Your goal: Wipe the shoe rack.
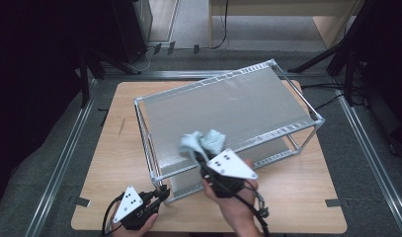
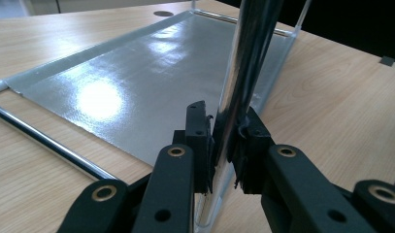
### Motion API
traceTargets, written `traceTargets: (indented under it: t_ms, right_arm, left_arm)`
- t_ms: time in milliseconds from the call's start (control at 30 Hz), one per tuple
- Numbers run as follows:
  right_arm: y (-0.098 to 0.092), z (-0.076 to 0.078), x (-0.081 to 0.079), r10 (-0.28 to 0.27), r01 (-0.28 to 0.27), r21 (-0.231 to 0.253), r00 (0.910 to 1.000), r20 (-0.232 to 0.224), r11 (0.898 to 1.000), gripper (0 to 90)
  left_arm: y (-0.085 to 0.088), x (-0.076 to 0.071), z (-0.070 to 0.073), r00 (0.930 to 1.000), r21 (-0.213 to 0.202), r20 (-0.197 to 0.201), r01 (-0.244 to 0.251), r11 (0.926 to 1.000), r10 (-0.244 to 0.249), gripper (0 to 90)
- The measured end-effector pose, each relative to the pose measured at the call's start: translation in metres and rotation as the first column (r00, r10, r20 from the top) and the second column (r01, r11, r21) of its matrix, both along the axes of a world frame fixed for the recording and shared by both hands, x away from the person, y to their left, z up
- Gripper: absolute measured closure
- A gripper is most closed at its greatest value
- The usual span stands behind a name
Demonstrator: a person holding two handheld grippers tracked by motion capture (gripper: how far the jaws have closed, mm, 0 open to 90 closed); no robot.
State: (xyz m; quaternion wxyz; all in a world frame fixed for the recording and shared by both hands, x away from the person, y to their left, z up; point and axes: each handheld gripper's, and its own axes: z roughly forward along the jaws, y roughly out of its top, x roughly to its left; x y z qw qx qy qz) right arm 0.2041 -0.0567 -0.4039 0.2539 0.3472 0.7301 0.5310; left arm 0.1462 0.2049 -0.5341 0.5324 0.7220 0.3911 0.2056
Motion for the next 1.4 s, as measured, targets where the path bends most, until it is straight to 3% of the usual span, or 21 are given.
traceTargets:
  t_ms: [133, 233, 333, 400, 500, 667, 733, 767, 833, 900, 1067, 1167, 1333, 1400]
  right_arm:
    - [-0.048, 0.000, 0.011, -0.116, 0.116, 0.028, 0.9932, 0.006, 0.993, 80.8]
    - [-0.086, -0.001, 0.016, -0.210, 0.209, 0.045, 0.9776, 0.016, 0.977, 80.7]
    - [-0.117, -0.002, 0.019, -0.263, 0.262, 0.084, 0.9647, 0.008, 0.961, 80.6]
    - [-0.137, -0.001, 0.022, -0.295, 0.295, 0.084, 0.9554, -0.010, 0.952, 80.5]
    - [-0.165, 0.000, 0.023, -0.363, 0.363, 0.095, 0.9315, -0.012, 0.927, 80.4]
    - [-0.205, -0.008, 0.028, -0.484, 0.484, 0.126, 0.8744, -0.033, 0.866, 80.2]
    - [-0.214, -0.013, 0.030, -0.503, 0.505, 0.129, 0.8626, -0.053, 0.853, 79.9]
    - [-0.216, -0.016, 0.031, -0.504, 0.507, 0.133, 0.8617, -0.062, 0.852, 79.9]
    - [-0.215, -0.018, 0.031, -0.487, 0.492, 0.142, 0.8704, -0.072, 0.859, 79.9]
    - [-0.207, -0.019, 0.029, -0.462, 0.467, 0.135, 0.8843, -0.069, 0.874, 79.9]
    - [-0.169, -0.017, 0.018, -0.363, 0.367, 0.115, 0.9303, -0.053, 0.923, 80.1]
    - [-0.137, -0.015, 0.008, -0.274, 0.277, 0.098, 0.9607, -0.042, 0.956, 80.2]
    - [-0.082, -0.017, -0.008, -0.122, 0.125, 0.077, 0.9919, -0.033, 0.989, 80.2]
    - [-0.060, -0.020, -0.015, -0.059, 0.061, 0.079, 0.9977, -0.034, 0.995, 80.2]
  left_arm:
    - [0.002, 0.001, 0.000, 1.0000, 0.001, 0.000, -0.009, 1.0000, 0.009, 78.8]
    - [0.003, 0.001, 0.000, 0.9999, -0.002, 0.000, -0.010, 0.9999, 0.010, 78.8]
    - [0.004, 0.002, 0.000, 0.9998, 0.003, 0.004, -0.017, 0.9998, 0.017, 78.9]
    - [0.005, 0.002, 0.000, 0.9997, 0.007, 0.003, -0.025, 0.9997, 0.025, 78.9]
    - [0.008, 0.003, 0.000, 0.9992, 0.001, -0.003, -0.041, 0.9992, 0.041, 78.9]
    - [0.010, 0.003, 0.000, 0.9989, 0.004, -0.002, -0.046, 0.9989, 0.046, 78.8]
    - [0.010, 0.003, 0.000, 0.9989, 0.008, -0.002, -0.047, 0.9989, 0.047, 78.9]
    - [0.010, 0.003, 0.000, 0.9989, 0.009, -0.001, -0.047, 0.9989, 0.047, 78.9]
    - [0.010, 0.003, 0.000, 0.9989, 0.008, -0.001, -0.046, 0.9989, 0.046, 78.9]
    - [0.010, 0.003, 0.000, 0.9990, 0.008, -0.001, -0.044, 0.9990, 0.044, 78.9]
    - [0.010, 0.003, 0.000, 0.9992, 0.010, -0.002, -0.041, 0.9991, 0.041, 79.0]
    - [0.010, 0.003, 0.000, 0.9993, 0.007, -0.004, -0.038, 0.9992, 0.038, 79.0]
    - [0.006, 0.002, 0.001, 0.9994, 0.020, 0.002, -0.034, 0.9992, 0.034, 79.2]
    - [0.002, 0.001, 0.001, 0.9997, 0.017, -0.001, -0.024, 0.9996, 0.024, 79.2]
